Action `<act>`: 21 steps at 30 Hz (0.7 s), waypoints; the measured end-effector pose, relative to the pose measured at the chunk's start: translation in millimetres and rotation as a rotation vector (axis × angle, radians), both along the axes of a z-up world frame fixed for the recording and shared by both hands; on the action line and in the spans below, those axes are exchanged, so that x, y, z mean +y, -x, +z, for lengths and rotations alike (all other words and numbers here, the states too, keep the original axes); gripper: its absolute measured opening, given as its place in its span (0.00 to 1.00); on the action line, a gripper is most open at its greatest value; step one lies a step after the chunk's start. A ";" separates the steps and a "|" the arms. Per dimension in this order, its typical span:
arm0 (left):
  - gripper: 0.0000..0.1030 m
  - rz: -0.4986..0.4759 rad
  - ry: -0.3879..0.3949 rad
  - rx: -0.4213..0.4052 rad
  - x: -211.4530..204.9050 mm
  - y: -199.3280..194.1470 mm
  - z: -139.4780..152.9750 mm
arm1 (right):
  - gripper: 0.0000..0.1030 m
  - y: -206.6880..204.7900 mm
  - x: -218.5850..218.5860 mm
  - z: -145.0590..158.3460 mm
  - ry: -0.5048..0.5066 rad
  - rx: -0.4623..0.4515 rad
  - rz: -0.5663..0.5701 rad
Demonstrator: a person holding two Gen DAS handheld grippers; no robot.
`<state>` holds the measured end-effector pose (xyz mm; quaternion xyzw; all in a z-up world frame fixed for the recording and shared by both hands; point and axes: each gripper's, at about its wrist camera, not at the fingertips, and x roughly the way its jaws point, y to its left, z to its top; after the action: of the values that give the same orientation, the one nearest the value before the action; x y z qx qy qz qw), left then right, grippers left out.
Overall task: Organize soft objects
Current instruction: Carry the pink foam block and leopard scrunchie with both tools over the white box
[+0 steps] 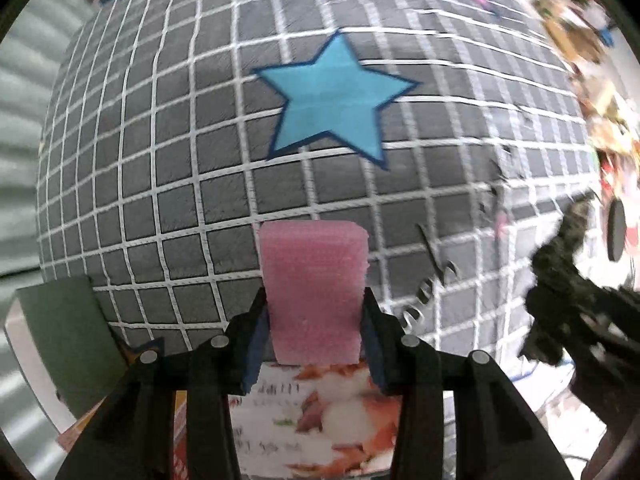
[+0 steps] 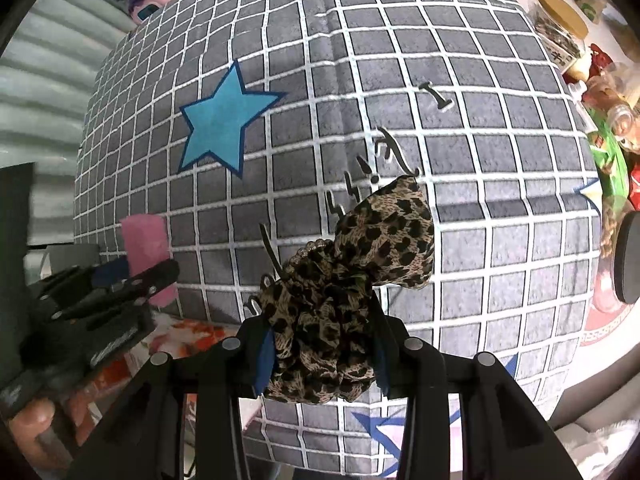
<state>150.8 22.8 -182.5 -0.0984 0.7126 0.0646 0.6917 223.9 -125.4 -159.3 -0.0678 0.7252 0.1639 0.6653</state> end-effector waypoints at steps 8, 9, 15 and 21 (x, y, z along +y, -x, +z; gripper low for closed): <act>0.45 -0.081 0.033 -0.054 -21.1 31.0 42.3 | 0.40 17.2 -5.5 11.3 0.006 0.001 -0.022; 0.45 -0.086 0.029 -0.059 -21.7 42.6 45.2 | 0.40 19.1 -4.0 12.6 0.006 -0.002 -0.022; 0.45 -0.098 0.019 -0.106 -7.1 76.8 71.7 | 0.40 36.0 15.8 22.6 -0.003 -0.019 -0.011; 0.45 -0.091 0.002 -0.168 18.4 93.5 97.7 | 0.40 49.4 46.2 42.2 -0.024 -0.038 0.038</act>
<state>57.4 41.2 -84.8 -0.0717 0.6557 0.0239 0.7512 174.5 -79.1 -117.2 -0.0767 0.7090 0.1837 0.6766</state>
